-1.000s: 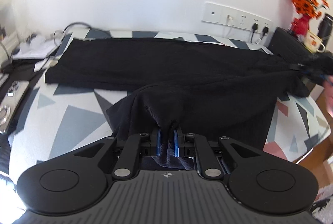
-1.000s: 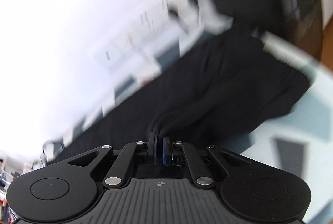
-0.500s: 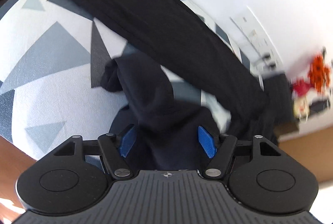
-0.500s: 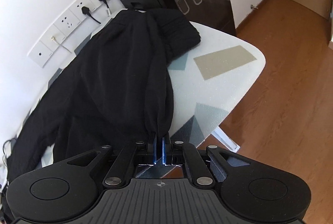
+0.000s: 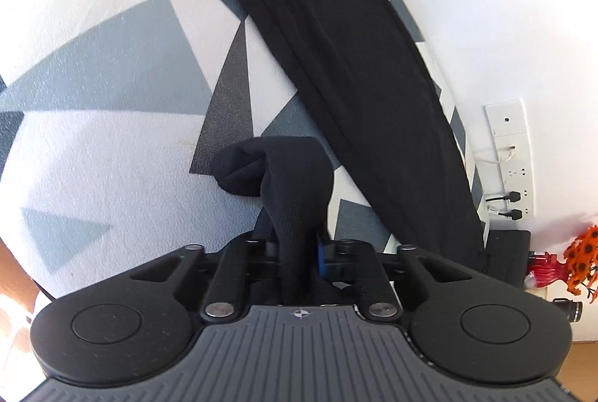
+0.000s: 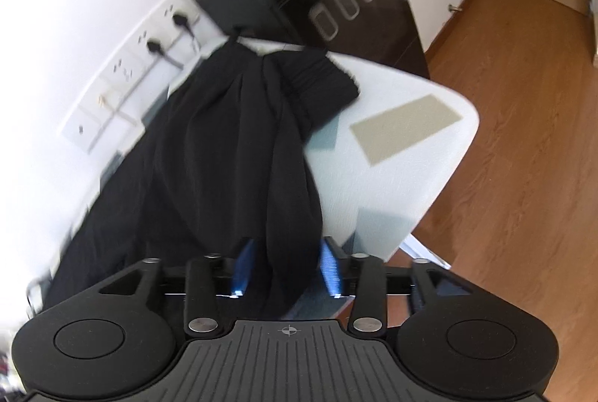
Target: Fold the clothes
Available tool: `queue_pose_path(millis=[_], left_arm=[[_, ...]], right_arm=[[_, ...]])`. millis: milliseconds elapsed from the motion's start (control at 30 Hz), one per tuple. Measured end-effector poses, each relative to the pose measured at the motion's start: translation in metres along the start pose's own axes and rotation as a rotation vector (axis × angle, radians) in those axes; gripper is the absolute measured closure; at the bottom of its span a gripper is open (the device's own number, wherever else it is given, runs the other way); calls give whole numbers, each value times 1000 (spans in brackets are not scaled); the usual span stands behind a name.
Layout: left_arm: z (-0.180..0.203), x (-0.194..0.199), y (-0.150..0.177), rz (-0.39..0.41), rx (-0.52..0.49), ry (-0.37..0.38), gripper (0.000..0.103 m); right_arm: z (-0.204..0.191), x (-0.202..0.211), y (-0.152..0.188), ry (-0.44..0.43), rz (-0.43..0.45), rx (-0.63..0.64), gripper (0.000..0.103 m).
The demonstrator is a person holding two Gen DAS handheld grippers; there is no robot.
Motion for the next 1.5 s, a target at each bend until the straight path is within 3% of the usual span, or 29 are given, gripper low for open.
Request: queue_pose_path(millis=[200,333,367,467,567,667,767,900,1000,1067,1133,1200,1267,1367,1500], left_arm=[[36,35,-4,83,-131,53,94],[82,77,-13,201,-270,136,95],[96,90,-15,239,-313,161,95],[137,130,-21,392,-464,212,95],[164,168,-22,548,-573,251,95],[160,189,-25,620,-576,303,95],[126,176,-32,606,-492,244,95],[39,126,-44,472,-281,74,95],[-27,101,-39,384,-124,-33,95],[-53,95,-34,358,-37,-54,95],[-72,95,-30,339,29,-42,95],[-73,93,-28,333,22,-57,90],[-68,92,-21,323,-5,-93,78],[-67,85,-21,321,-9,-116,77],[-71,79,-20,315,2,-149,77]], right_arm=[[13,-23,-25,-23,-3,-102,51],[9,-48,-41,-27,-9,-143,51],[4,-53,-46,-41,-10,-149,55],[-16,-66,-60,-105,-26,-147,93],[-41,-59,-73,-164,28,-110,97],[-48,-37,-79,-284,113,-133,97],[-26,-28,-67,-272,88,-138,97],[2,-18,-51,-256,54,-146,97],[23,-18,-36,-191,-6,-163,97],[32,-17,-30,-148,-20,-162,95],[39,-14,-30,-114,-11,-177,86],[43,-12,-35,-103,19,-200,71],[47,-13,-41,-98,47,-219,66],[52,-20,-51,-79,84,-235,55],[48,-40,-68,-75,84,-264,52]])
Point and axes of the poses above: each gripper's, at about its wrist camera, not at the fingertips, and x roughly against the way its jaws point, z to its right, y to its underside, the point moved 3 cm from there along -x, roughly the way its jaws point, and after that the axes turned 2 degrees about y, right-handed, at the moved point
